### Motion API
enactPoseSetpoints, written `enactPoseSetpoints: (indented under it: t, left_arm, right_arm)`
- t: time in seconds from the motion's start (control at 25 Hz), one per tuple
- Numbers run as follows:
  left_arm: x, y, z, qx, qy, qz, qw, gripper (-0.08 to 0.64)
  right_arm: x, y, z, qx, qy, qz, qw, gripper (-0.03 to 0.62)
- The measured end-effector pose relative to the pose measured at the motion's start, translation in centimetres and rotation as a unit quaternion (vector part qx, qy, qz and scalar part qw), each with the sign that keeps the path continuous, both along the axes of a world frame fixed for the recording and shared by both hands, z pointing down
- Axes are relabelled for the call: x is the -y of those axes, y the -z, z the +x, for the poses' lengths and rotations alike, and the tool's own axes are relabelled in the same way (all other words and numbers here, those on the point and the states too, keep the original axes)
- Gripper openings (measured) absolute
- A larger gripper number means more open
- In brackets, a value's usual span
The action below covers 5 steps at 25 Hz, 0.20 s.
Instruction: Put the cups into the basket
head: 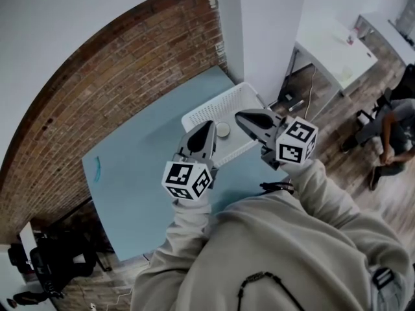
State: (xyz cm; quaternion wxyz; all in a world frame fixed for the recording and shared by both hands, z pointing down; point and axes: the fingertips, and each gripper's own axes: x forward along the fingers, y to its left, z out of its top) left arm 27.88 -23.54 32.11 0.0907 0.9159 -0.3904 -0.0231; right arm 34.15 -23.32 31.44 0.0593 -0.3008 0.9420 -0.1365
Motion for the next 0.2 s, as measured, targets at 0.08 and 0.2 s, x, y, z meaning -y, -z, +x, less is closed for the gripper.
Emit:
enactPoseSetpoints:
  t: [0.08, 0.2]
  left_arm:
    - [-0.13, -0.1, 0.45, 0.003, -0.004, 0.001, 1.0, -0.005]
    - [-0.05, -0.38, 0.79, 0.005, -0.006, 0.0, 1.0, -0.005]
  right_arm:
    - [0.09, 0.15, 0.0, -0.001, -0.002, 0.004, 1.0, 0.009]
    - [0.26, 0.29, -0.16, -0.007, -0.002, 0.011, 1.0, 0.009]
